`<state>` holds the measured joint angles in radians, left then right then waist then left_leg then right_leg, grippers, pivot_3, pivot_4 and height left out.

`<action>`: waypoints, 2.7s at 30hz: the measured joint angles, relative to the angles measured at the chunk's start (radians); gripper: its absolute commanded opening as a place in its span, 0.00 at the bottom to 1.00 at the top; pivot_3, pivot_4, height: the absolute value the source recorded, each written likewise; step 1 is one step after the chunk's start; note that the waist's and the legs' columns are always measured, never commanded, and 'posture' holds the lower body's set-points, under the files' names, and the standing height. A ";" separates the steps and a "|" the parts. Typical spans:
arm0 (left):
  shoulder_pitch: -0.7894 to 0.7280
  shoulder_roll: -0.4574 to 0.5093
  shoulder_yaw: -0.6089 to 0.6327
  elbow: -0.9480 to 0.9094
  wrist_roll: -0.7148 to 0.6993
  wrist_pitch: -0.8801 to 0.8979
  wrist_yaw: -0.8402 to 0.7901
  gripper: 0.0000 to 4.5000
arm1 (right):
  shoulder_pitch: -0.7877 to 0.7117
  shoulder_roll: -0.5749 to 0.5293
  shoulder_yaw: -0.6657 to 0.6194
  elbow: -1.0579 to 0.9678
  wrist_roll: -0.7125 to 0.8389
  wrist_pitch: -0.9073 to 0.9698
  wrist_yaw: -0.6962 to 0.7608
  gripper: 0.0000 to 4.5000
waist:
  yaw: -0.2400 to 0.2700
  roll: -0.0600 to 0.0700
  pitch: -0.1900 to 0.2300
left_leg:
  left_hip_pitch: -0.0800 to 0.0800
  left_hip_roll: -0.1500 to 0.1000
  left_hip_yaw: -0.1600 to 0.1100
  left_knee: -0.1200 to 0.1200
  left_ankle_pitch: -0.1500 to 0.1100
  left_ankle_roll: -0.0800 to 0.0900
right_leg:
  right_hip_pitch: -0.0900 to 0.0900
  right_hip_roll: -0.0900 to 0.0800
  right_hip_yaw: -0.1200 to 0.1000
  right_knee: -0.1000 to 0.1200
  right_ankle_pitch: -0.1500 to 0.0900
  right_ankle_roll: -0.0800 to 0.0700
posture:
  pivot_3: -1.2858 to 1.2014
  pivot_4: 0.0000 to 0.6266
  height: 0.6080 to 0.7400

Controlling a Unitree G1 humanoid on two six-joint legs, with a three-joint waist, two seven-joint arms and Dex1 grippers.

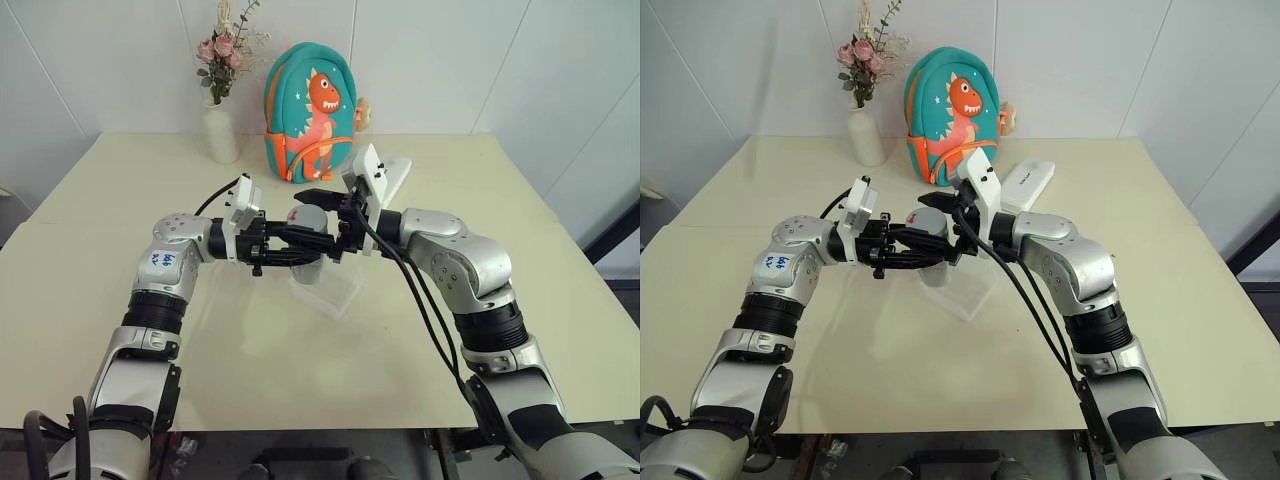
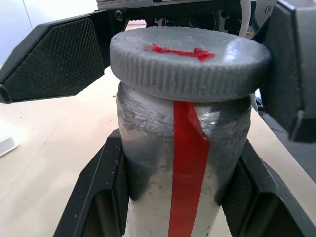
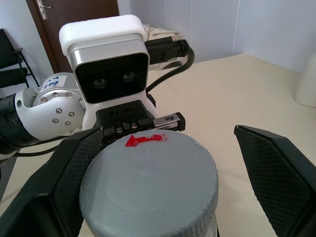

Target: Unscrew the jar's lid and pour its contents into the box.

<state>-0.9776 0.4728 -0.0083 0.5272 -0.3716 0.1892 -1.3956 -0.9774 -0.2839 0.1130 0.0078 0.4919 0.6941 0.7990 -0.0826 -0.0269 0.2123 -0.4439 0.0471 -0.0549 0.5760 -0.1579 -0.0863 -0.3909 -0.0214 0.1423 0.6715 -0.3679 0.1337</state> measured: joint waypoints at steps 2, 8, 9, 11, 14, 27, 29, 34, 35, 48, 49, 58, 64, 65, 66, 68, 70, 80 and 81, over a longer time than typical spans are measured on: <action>0.000 0.000 0.000 0.000 0.000 0.000 0.000 0.44 | 0.000 -0.002 0.000 0.000 0.000 0.000 0.003 0.99 | 0.000 0.000 0.000 | 0.000 0.000 0.000 0.000 0.000 0.000 | 0.000 0.000 0.000 0.000 0.000 0.000 | 0.52 0.24 1.00; 0.000 0.000 0.000 0.000 0.000 0.000 0.004 0.44 | 0.001 -0.022 0.000 -0.009 0.001 0.003 0.011 0.99 | 0.000 0.000 0.000 | 0.000 0.000 0.000 0.000 0.000 0.000 | 0.000 0.000 0.000 0.000 0.000 0.000 | 0.52 0.24 1.00; 0.000 0.000 0.000 0.000 0.000 0.000 0.004 0.44 | 0.001 -0.023 0.000 -0.010 0.001 0.003 0.011 0.99 | 0.000 0.000 0.000 | 0.000 0.000 0.000 0.000 0.000 0.000 | 0.000 0.000 0.000 0.000 0.000 0.000 | 0.52 0.24 1.00; 0.000 0.000 0.000 0.000 0.000 0.000 0.004 0.44 | 0.001 -0.026 0.000 -0.013 0.001 0.004 0.012 0.99 | 0.000 0.000 0.000 | 0.000 0.000 0.000 0.000 0.000 0.000 | 0.000 0.000 0.000 0.000 0.000 0.000 | 0.52 0.24 1.00; 0.000 0.000 0.000 0.000 0.000 0.000 0.005 0.44 | 0.002 -0.035 0.000 -0.021 0.003 0.007 0.013 0.99 | 0.000 0.000 0.000 | 0.000 0.000 0.000 0.000 0.000 0.000 | 0.000 0.000 0.000 0.000 0.000 0.000 | 0.52 0.24 1.00; 0.000 0.000 0.000 0.000 0.002 0.000 0.006 0.44 | 0.018 -0.082 -0.003 -0.058 0.019 0.026 0.018 0.99 | 0.001 0.000 0.000 | 0.000 0.000 0.000 0.000 0.000 0.000 | 0.000 0.000 0.000 0.000 0.000 0.000 | 0.52 0.24 1.00; 0.000 0.000 0.000 0.000 0.003 0.000 0.006 0.44 | 0.021 -0.087 -0.004 -0.062 0.022 0.028 0.017 0.99 | 0.000 0.000 0.000 | 0.000 0.000 0.000 0.000 0.000 0.000 | 0.000 0.000 0.000 0.000 0.000 0.000 | 0.52 0.24 1.00; 0.000 0.000 0.000 0.000 0.004 0.000 0.006 0.44 | 0.027 -0.101 -0.004 -0.076 0.026 0.030 0.017 0.99 | 0.000 0.000 0.000 | 0.000 0.000 0.000 0.000 0.000 0.000 | 0.000 0.000 0.000 -0.001 0.000 0.000 | 0.52 0.24 1.00; 0.000 0.000 0.000 0.000 0.004 0.000 0.006 0.44 | 0.030 -0.105 -0.005 -0.080 0.027 0.030 0.017 0.99 | 0.001 0.000 0.000 | 0.000 0.000 0.000 0.000 0.000 0.000 | 0.000 0.000 0.000 -0.001 0.000 0.000 | 0.52 0.24 1.00; 0.000 0.000 0.000 0.004 0.005 0.000 0.005 0.44 | 0.040 -0.131 -0.011 -0.106 0.047 0.051 0.016 0.99 | 0.001 0.000 0.000 | 0.000 0.000 0.000 0.000 0.000 0.000 | 0.000 0.000 0.000 -0.001 0.000 0.000 | 0.52 0.24 1.00; 0.000 0.000 0.000 0.006 0.005 -0.001 0.004 0.44 | 0.041 -0.133 -0.012 -0.111 0.048 0.055 0.015 0.99 | 0.000 0.000 0.000 | 0.000 0.000 0.000 0.000 0.000 0.000 | 0.000 0.000 0.000 -0.001 0.000 0.000 | 0.52 0.24 1.00; 0.000 -0.001 0.000 0.033 0.005 -0.001 -0.003 0.44 | 0.045 -0.133 -0.026 -0.132 0.059 0.076 -0.002 0.99 | 0.001 0.000 0.000 | 0.000 0.000 0.000 0.000 0.000 0.000 | 0.000 0.000 0.000 -0.001 0.000 0.000 | 0.52 0.24 1.00; 0.000 -0.005 0.000 0.037 0.005 -0.005 -0.004 0.44 | 0.045 -0.131 -0.026 -0.143 0.065 0.091 -0.006 0.99 | 0.001 0.000 0.000 | 0.000 0.000 0.000 0.000 0.000 0.000 | 0.000 0.000 0.000 0.000 0.000 0.000 | 0.52 0.24 1.00; 0.000 -0.007 0.000 0.038 0.005 -0.007 -0.004 0.44 | 0.045 -0.128 -0.026 -0.143 0.067 0.092 -0.007 0.99 | 0.001 0.000 0.000 | 0.000 0.000 0.000 0.000 0.000 0.000 | 0.000 0.000 0.000 0.000 0.000 0.000 | 0.52 0.24 1.00; 0.000 -0.008 0.000 0.038 0.005 -0.010 -0.004 0.44 | 0.045 -0.124 -0.026 -0.144 0.068 0.092 -0.007 0.99 | 0.000 0.000 0.000 | 0.000 0.000 0.000 0.000 0.000 0.000 | 0.000 0.000 0.000 0.000 0.000 0.000 | 0.52 0.24 1.00; 0.000 -0.012 0.000 0.038 0.006 -0.015 -0.004 0.44 | 0.045 -0.116 -0.026 -0.144 0.069 0.092 -0.008 0.99 | 0.001 0.000 0.000 | 0.000 0.000 0.000 0.000 0.000 0.000 | 0.000 0.000 0.000 0.000 0.000 0.000 | 0.52 0.24 1.00; 0.000 -0.014 0.000 0.039 0.007 -0.019 -0.004 0.44 | 0.045 -0.109 -0.026 -0.143 0.069 0.092 -0.008 0.99 | 0.001 0.000 0.000 | 0.000 0.000 0.000 0.000 0.000 0.000 | 0.000 0.000 0.000 0.000 0.000 0.000 | 0.52 0.24 1.00; -0.014 -0.019 -0.002 0.040 0.015 -0.027 -0.005 0.44 | 0.023 -0.078 -0.020 -0.120 0.059 0.090 -0.007 0.99 | 0.000 0.000 0.000 | 0.000 0.000 0.000 0.000 0.000 0.000 | 0.000 0.000 0.000 0.000 0.000 0.000 | 0.52 0.24 1.00; -0.014 -0.019 -0.002 0.040 0.015 -0.027 -0.005 0.44 | 0.020 -0.077 -0.020 -0.119 0.058 0.090 -0.006 0.99 | 0.000 0.000 0.000 | 0.000 0.000 0.000 0.000 0.000 0.000 | 0.000 0.000 0.000 0.000 0.000 0.000 | 0.52 0.24 1.00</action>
<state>-0.9914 0.4534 -0.0100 0.5676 -0.3565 0.1622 -1.4002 -0.9571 -0.3613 0.0926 -0.1115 0.5499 0.7838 0.7927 -0.0823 -0.0269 0.2123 -0.4439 0.0471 -0.0549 0.5758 -0.1579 -0.0863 -0.3909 -0.0214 0.1423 0.6710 -0.3679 0.1337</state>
